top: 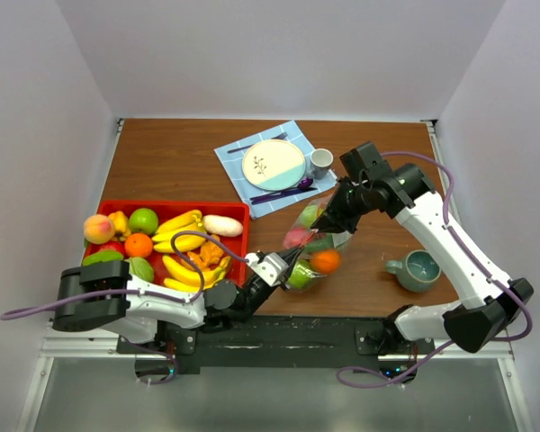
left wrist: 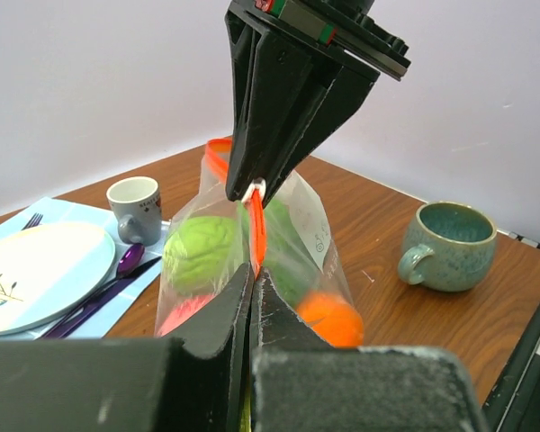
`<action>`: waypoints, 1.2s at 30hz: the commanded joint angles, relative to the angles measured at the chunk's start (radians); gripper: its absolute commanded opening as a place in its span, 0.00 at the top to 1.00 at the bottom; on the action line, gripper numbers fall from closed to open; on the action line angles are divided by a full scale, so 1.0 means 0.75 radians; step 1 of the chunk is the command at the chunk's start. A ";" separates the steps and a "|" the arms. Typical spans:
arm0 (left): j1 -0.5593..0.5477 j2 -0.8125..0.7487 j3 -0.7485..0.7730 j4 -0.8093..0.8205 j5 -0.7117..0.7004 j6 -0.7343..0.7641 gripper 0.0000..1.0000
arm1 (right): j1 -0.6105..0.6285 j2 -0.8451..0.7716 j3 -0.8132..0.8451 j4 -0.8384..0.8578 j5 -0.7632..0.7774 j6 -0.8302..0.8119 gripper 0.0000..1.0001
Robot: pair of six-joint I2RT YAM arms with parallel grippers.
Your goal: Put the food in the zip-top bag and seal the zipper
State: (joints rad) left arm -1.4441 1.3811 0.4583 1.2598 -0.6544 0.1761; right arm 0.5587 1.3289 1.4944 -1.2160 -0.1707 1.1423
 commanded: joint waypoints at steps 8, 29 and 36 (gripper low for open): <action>-0.079 -0.134 -0.077 0.100 -0.052 -0.067 1.00 | -0.098 0.051 0.088 -0.027 0.170 -0.120 1.00; -0.101 -0.408 -0.151 -0.203 -0.113 -0.214 1.00 | -0.264 0.059 0.106 -0.033 0.508 -0.245 0.99; -0.101 -0.455 -0.110 -0.346 -0.128 -0.288 1.00 | -0.346 0.067 0.114 -0.011 0.547 -0.280 0.99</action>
State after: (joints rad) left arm -1.5078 1.0752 0.3328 1.0187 -0.7139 0.0105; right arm 0.3489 1.3701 1.5303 -1.2602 0.0971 0.9672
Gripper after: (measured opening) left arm 0.014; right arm 0.104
